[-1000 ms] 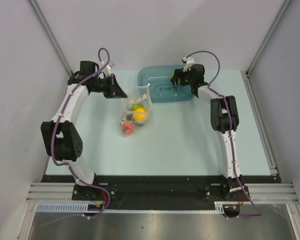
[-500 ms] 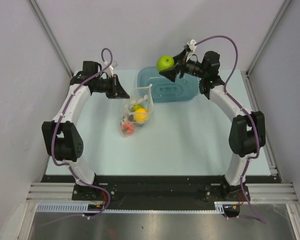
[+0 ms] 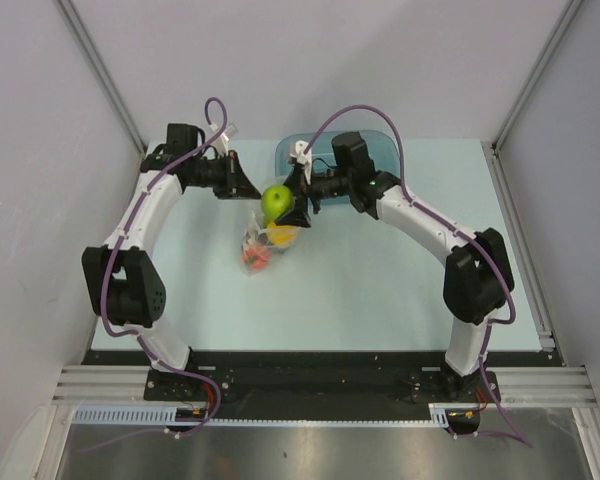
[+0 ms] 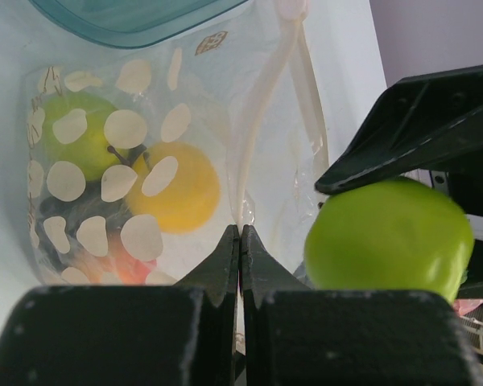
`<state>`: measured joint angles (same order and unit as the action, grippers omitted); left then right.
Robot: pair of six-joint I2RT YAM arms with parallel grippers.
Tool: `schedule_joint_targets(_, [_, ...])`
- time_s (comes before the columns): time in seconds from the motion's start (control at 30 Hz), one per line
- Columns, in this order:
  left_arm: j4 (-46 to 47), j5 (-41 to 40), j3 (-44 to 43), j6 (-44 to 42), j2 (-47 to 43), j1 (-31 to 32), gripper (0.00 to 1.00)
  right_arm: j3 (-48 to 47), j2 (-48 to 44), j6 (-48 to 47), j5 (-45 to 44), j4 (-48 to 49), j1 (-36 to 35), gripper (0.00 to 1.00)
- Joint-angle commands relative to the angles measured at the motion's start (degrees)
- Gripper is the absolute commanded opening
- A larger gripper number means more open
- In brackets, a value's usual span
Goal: Place the food in the zip-top bag and seal the zipper
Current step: Place the fake fruit in the zipper food storage bag.
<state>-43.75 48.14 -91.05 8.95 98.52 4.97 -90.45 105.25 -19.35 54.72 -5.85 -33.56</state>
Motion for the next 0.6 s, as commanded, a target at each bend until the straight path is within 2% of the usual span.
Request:
schedule_joint_targets(0.0, [2.44, 0.99, 1.13, -0.34, -3.42, 0.3, 0.01, -5.6, 1.97, -3.51, -4.43, -5.67, -0.89, 0.5])
schedule_joint_targets(0.13, [3.23, 0.82, 1.57, 0.19, -3.6, 0.56, 0.02, -8.15, 2.94, 0.44, -5.32, -6.46, -1.51, 0.88])
schedule_joint_targets(0.23, [3.58, 0.9, 1.31, 0.98, -3.16, 0.56, 0.04, -8.16, 1.19, 6.22, -3.57, -6.46, -0.37, 0.96])
schedule_joint_targets(0.33, [3.84, 1.16, 0.78, 0.98, -2.81, 0.56, 0.05, -7.98, 0.04, 15.36, -2.87, -5.41, 2.44, 1.0])
schedule_joint_targets(0.43, [3.84, 1.25, 1.04, 0.89, -2.81, 0.56, 0.05, -7.89, -0.4, 19.08, -2.85, -6.28, 5.6, 0.99])
schedule_joint_targets(0.5, [3.58, 1.17, 1.13, 0.54, -2.81, 0.56, 0.05, -7.63, -0.49, 22.33, -7.59, -8.46, 7.28, 0.96])
schedule_joint_targets(0.57, [3.23, 1.17, 0.87, 0.1, -2.72, 0.65, 0.05, -6.32, -0.22, 25.66, -10.41, -9.88, 8.16, 0.85])
